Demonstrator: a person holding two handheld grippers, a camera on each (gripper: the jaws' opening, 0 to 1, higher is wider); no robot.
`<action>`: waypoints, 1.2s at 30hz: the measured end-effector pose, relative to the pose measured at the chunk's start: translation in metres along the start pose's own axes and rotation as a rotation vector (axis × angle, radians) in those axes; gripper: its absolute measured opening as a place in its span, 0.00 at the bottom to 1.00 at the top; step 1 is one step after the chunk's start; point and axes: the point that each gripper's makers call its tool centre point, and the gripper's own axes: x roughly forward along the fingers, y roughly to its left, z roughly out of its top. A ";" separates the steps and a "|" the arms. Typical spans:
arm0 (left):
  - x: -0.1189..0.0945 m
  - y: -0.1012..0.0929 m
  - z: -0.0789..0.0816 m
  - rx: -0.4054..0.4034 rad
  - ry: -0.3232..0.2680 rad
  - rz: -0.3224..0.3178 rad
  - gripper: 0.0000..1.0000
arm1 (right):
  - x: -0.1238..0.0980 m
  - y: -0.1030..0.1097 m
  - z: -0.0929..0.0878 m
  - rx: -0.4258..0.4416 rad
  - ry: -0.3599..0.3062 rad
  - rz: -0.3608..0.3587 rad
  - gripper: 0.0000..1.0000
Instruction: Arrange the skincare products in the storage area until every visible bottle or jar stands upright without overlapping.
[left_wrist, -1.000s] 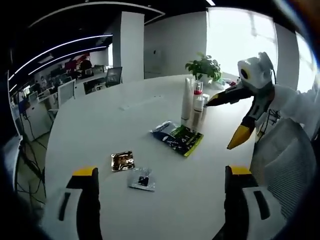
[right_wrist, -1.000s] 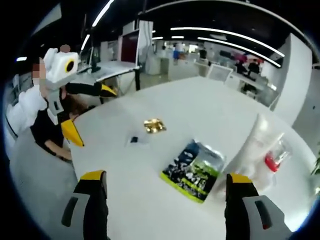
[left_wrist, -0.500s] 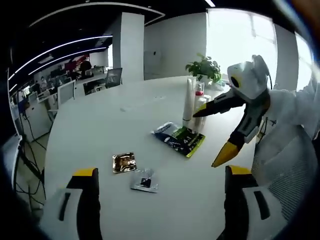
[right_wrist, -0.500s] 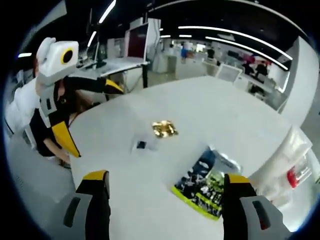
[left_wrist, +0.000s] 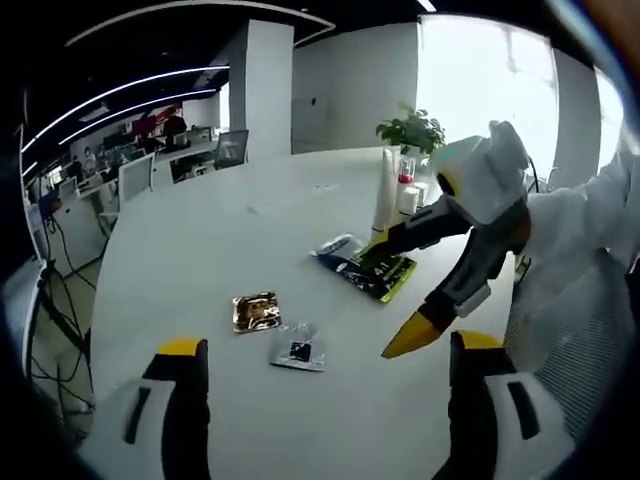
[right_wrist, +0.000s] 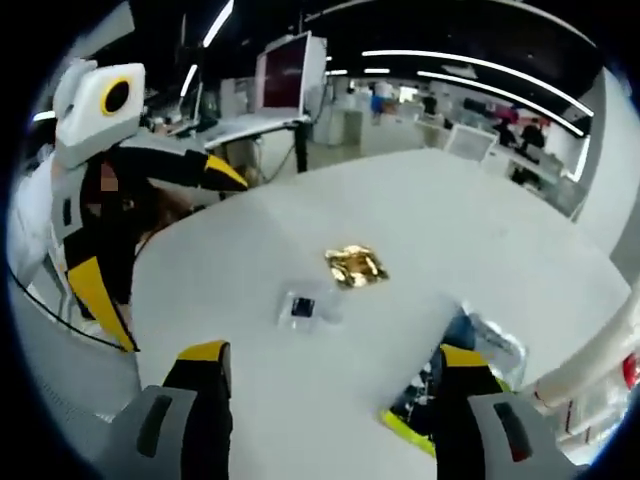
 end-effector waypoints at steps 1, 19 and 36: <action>0.000 0.000 0.000 0.004 0.003 0.001 0.99 | 0.004 0.001 0.000 0.002 0.000 -0.004 0.76; -0.003 0.006 -0.004 -0.006 -0.008 -0.007 0.99 | 0.049 0.019 -0.004 0.028 0.018 0.037 0.60; -0.011 0.005 -0.009 -0.024 -0.005 -0.004 0.99 | 0.077 0.023 0.001 -0.002 0.019 0.040 0.56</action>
